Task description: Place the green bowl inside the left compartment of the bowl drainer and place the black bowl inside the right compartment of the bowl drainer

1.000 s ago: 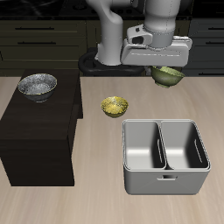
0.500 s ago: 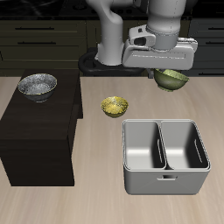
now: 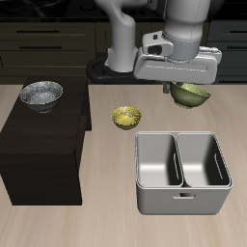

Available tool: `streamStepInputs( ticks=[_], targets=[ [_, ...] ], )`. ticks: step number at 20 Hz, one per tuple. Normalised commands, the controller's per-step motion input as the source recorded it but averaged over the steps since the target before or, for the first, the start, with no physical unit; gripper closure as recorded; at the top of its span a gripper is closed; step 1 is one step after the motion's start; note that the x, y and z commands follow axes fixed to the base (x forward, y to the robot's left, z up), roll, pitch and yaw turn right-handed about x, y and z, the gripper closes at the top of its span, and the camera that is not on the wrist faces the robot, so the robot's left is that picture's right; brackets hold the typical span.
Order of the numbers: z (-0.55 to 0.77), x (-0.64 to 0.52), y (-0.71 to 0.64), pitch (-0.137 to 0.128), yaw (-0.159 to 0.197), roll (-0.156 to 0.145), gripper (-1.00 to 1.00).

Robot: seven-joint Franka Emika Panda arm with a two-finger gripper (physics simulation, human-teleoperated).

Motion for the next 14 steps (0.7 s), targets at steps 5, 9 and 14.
streamStepInputs(
  ticks=[5,9,14],
  targets=[
    [-0.02,0.19,0.06,0.013,-0.004,-0.013,1.00],
    [-0.05,0.23,0.11,0.029,-0.014,0.001,1.00],
    [-0.03,0.15,0.00,0.023,-0.008,-0.005,1.00]
  ],
)
